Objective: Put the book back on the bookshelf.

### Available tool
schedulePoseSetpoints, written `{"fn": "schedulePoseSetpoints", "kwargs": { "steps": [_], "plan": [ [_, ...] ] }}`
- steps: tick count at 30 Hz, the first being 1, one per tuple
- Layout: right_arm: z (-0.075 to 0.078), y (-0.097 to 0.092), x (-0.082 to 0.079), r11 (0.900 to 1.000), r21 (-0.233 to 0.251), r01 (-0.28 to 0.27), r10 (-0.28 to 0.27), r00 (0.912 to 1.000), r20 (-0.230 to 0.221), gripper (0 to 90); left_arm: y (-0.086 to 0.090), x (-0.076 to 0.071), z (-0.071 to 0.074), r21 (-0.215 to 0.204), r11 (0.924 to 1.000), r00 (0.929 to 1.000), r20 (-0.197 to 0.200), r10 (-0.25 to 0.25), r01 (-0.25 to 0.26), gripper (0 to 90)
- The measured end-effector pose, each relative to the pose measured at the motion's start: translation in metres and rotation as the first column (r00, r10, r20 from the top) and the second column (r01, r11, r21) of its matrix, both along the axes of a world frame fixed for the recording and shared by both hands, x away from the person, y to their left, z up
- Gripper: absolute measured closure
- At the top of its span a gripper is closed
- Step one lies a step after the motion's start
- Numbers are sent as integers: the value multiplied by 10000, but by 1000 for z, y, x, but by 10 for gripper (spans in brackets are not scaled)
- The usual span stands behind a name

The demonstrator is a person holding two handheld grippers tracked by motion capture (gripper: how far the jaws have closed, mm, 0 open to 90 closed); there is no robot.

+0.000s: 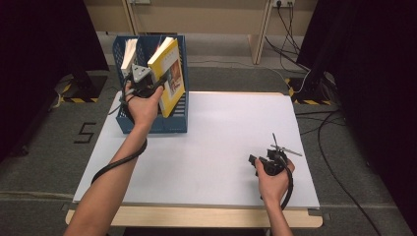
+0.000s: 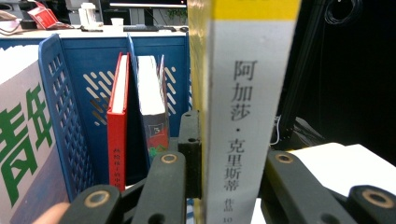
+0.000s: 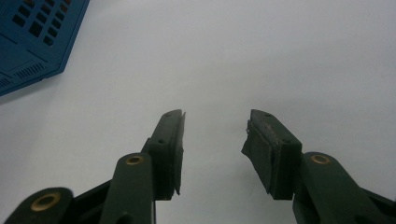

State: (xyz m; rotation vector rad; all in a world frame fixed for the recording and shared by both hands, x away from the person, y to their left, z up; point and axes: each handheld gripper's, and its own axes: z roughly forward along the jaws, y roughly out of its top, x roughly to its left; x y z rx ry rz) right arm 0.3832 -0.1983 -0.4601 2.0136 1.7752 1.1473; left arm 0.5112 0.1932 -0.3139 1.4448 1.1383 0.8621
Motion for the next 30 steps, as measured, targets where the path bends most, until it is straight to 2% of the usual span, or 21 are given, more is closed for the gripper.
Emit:
{"fn": "schedulePoseSetpoints", "kwargs": {
  "steps": [9, 11, 30],
  "plan": [
    [1, -1, 0, 10000, -48, -16, 16, 10000, 53, 559, -2, 6, -3, 19, 10000, 9999, -108, 96, -95, 756],
    [1, 0, 0, 9999, 156, 54, -53, 10000, -5, 559, -3, 8, -4, 18, 10000, 9999, -104, 94, -94, 756],
    [2, -1, -1, 9999, -117, -80, 81, 9999, 71, 558, -10, 24, -13, 30, 9996, 9989, -359, 297, -296, 756]
  ]
}}
